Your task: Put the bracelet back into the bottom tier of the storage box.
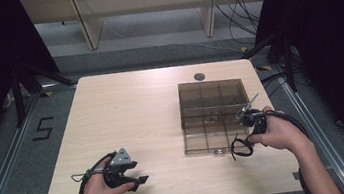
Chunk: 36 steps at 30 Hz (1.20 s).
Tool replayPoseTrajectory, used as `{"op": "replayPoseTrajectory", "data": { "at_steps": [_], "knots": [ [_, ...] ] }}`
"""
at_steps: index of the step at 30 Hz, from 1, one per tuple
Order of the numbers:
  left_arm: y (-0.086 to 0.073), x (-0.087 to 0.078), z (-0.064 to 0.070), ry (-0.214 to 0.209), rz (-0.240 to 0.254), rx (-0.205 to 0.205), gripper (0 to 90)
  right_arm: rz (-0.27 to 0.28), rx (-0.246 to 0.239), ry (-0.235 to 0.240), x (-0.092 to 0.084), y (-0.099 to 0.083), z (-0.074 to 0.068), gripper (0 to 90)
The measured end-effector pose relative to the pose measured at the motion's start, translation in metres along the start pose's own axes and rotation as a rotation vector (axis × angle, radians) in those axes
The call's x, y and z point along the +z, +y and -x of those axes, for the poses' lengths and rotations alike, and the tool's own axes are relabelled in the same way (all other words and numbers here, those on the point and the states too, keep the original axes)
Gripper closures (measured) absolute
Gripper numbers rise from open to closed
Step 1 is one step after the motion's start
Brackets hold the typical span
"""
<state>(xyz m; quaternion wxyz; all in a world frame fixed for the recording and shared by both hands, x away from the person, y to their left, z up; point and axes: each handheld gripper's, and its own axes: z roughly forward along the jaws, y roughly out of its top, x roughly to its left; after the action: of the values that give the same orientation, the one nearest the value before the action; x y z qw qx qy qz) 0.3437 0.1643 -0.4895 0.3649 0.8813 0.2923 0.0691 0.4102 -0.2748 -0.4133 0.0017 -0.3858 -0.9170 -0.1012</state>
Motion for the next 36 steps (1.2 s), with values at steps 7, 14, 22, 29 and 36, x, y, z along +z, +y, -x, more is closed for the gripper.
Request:
{"op": "replayPoseTrajectory", "data": {
  "at_steps": [7, 14, 22, 29, 36],
  "knots": [
    [0.000, 0.000, 0.000, 0.000, 0.000, 0.000, 32.4, -0.007, 0.033, 0.006, -0.001, -0.003, 0.005, 84.9],
    [0.000, 0.001, 0.000, 0.000, 0.005, -0.007, 32.4, -0.002, 0.088, 0.004, -0.003, -0.006, 0.011, 85.0],
    [0.000, 0.001, 0.000, -0.001, 0.005, -0.007, 32.3, 0.012, 0.141, 0.006, 0.000, -0.008, 0.018, 85.0],
    [0.000, 0.000, 0.000, 0.000, -0.001, 0.001, 32.4, -0.001, 0.234, 0.034, 0.002, -0.010, 0.021, 85.0],
    [0.000, 0.000, 0.000, 0.000, 0.000, 0.000, 32.3, 0.003, 0.288, 0.035, 0.006, -0.011, 0.026, 85.0]
  ]
}}
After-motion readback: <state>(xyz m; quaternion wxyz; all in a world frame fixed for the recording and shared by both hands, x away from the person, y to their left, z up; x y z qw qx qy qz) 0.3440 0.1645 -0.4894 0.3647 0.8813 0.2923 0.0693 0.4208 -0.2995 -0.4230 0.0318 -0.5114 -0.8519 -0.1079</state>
